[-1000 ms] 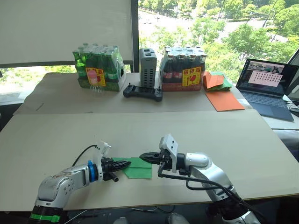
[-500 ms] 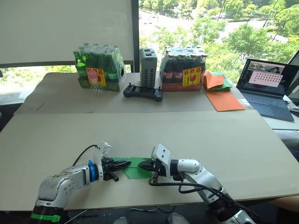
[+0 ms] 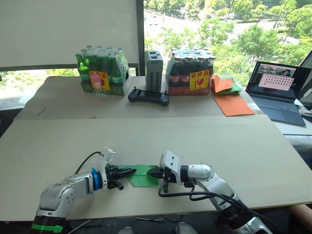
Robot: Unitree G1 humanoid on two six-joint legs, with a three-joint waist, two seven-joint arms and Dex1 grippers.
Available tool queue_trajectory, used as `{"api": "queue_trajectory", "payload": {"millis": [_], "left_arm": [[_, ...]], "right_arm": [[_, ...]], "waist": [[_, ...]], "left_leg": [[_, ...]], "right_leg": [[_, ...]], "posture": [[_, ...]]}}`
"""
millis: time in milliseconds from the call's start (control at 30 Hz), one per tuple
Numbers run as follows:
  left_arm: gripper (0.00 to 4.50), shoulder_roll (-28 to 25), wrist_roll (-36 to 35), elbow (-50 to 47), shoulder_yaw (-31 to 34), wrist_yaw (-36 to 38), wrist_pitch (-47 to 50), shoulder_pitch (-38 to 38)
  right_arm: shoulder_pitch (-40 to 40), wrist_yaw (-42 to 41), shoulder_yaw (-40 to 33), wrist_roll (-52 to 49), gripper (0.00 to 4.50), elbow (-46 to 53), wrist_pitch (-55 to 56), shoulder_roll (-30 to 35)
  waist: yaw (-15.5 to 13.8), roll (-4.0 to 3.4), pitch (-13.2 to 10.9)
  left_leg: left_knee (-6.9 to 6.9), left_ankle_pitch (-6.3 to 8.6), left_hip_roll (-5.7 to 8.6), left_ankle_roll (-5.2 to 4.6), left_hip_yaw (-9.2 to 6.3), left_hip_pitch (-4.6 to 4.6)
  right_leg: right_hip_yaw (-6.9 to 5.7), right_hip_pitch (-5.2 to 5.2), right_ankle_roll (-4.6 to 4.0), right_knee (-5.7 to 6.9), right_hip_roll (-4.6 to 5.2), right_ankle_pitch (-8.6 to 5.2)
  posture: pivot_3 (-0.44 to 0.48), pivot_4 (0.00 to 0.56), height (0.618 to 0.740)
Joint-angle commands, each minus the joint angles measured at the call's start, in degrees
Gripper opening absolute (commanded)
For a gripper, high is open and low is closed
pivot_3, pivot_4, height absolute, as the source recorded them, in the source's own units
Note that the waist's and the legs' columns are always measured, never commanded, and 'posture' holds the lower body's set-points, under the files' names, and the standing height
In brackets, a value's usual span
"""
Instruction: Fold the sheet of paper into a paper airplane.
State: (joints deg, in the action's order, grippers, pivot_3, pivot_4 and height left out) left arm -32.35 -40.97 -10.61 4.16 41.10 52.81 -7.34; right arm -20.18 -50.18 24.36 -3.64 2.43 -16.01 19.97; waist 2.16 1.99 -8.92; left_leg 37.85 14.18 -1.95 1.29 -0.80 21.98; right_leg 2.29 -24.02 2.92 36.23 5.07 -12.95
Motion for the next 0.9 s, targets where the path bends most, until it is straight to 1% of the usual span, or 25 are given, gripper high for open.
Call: {"api": "queue_trajectory", "payload": {"millis": [33, 600, 900], "left_arm": [[0.0, -0.56, 1.69, 1.55, -0.01, -1.36, 0.78, 0.84], [0.0, -0.9, 1.5, 1.63, 0.3, -1.25, 1.16, 0.45], [0.0, -0.89, 1.4, 1.45, 0.31, -1.36, 1.44, 0.31]], "right_arm": [[0.82, -0.86, -0.26, 0.21, 0.03, 0.04, 0.29, 1.33], [0.87, -2.17, -0.33, 0.98, 0.03, -1.39, 1.96, 3.27], [-0.69, -2.83, 1.35, 1.5, 0.03, -2.36, 2.89, 1.54]], "waist": [[0.01, 0.0, 0.0], [-0.01, 0.0, 0.0], [0.16, 0.0, 0.01]], "left_leg": [[0.0, 0.0, 0.0, 0.0, 0.0, 0.0], [0.0, 0.0, 0.0, 0.0, 0.0, -0.01], [0.0, 0.0, 0.0, 0.0, 0.0, -0.05]], "right_leg": [[0.0, 0.0, 0.0, 0.0, 0.0, 0.0], [0.0, 0.01, 0.0, 0.0, 0.0, 0.0], [0.0, 0.03, 0.0, 0.0, -0.01, 0.0]], "posture": [[0.0, 0.15, 0.727], [0.0, 0.15, 0.727], [0.0, 0.15, 0.727]]}}
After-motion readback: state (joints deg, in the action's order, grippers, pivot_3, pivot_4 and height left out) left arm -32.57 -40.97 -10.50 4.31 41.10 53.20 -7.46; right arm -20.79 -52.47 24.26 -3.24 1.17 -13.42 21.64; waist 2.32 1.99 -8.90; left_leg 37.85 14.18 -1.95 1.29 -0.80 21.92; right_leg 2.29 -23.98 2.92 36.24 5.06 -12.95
